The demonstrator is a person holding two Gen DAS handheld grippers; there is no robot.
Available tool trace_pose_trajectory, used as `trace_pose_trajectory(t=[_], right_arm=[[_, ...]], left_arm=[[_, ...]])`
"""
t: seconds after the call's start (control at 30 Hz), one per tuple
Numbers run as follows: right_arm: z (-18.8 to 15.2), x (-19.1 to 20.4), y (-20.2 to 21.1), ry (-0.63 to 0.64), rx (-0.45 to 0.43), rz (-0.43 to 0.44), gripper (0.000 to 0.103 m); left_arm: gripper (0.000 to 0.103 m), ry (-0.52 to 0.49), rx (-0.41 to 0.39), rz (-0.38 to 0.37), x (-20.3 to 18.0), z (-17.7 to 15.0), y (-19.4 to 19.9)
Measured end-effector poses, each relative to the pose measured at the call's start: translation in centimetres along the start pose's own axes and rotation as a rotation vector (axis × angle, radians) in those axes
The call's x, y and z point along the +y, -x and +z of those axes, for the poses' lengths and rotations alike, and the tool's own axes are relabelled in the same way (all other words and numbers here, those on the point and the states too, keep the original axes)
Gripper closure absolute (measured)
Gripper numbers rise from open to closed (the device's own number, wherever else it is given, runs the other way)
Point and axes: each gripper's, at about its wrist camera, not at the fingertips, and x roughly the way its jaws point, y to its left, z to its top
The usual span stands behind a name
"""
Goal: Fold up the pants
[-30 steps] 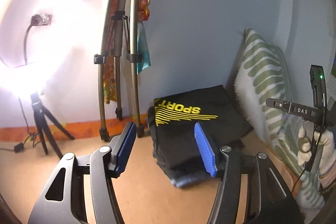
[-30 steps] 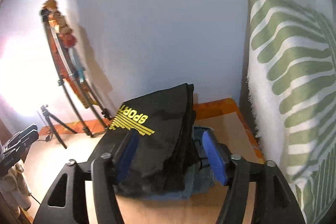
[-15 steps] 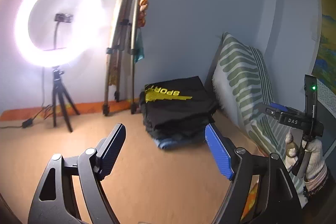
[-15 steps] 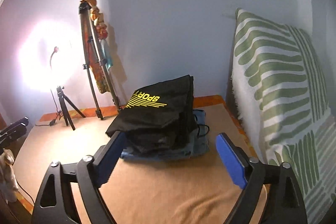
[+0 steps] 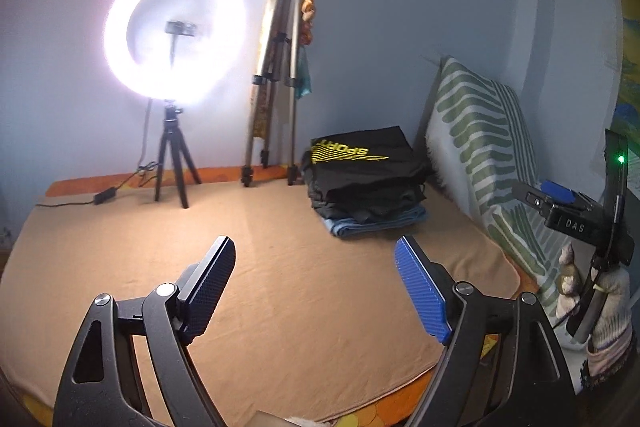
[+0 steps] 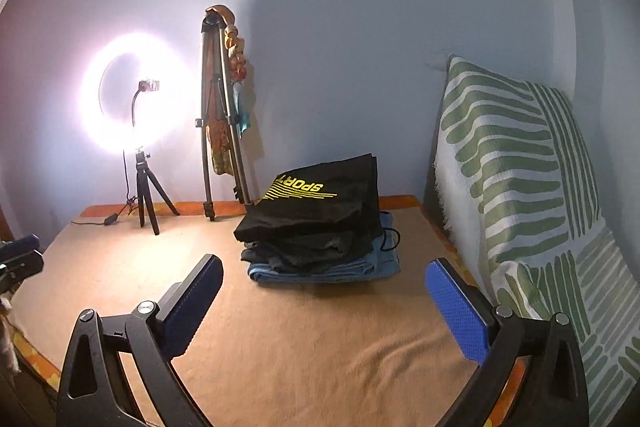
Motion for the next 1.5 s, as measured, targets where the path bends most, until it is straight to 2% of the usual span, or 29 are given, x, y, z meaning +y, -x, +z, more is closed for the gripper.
trace_pose_trajectory(t=[0.27, 0.33, 0.4, 0.67, 0.87, 1.13, 1.5], right_arm=[[-1.6, 0.6, 0.6, -0.029, 0.014, 0.003, 0.0], [-1.8, 0.6, 0.6, -0.034, 0.017, 0.004, 0.0], [-2.1, 0.6, 0.6, -0.041, 0.019, -0.006, 0.0], [-2.5, 0.7, 0.0, -0.045, 0.045, 0.006, 0.0], [-2.4, 0.9, 0.5, -0.04, 0.031, 0.012, 0.0], [-2.4, 0.9, 0.8, -0.038, 0.023, 0.01, 0.0], [-2.5, 0.9, 0.6, -0.041, 0.032, 0.026, 0.0]], left_arm=[[0.014, 0.022, -0.032, 0.079, 0.7, -0.9, 1.6], [0.006, 0.037, -0.041, 0.087, 1.1, -1.0, 1.9], [0.003, 0.047, -0.051, 0.089, 1.4, -1.1, 2.2], [0.002, 0.075, -0.053, 0.096, 2.0, -1.3, 2.8], [0.002, 0.115, -0.044, 0.073, 2.5, -1.6, 2.9], [0.002, 0.098, -0.046, 0.104, 2.3, -1.7, 3.2], [0.002, 0.095, -0.041, 0.101, 2.3, -1.7, 3.1]])
